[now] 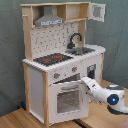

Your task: Play with the kitchen

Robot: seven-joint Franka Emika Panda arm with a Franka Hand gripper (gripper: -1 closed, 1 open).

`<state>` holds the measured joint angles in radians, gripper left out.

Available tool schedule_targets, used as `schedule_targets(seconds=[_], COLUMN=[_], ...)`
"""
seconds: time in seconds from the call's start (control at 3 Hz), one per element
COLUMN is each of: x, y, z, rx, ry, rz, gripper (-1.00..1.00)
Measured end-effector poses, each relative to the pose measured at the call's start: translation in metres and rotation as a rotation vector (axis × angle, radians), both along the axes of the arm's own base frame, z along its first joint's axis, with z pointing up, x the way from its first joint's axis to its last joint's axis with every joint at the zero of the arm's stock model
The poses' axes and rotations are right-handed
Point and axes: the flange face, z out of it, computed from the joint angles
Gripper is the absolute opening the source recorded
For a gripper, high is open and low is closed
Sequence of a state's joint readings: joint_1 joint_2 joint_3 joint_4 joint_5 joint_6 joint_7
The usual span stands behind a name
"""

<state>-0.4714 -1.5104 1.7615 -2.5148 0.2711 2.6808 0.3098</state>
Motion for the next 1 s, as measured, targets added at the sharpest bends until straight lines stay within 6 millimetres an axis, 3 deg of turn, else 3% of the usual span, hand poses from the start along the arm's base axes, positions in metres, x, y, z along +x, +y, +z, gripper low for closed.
schedule_targets(seconds=[1.0], x=[0.084], y=[-0.043], z=[0.004], rx=[0.019], ry=[-0.022], rz=[-0.051], gripper=[1.0])
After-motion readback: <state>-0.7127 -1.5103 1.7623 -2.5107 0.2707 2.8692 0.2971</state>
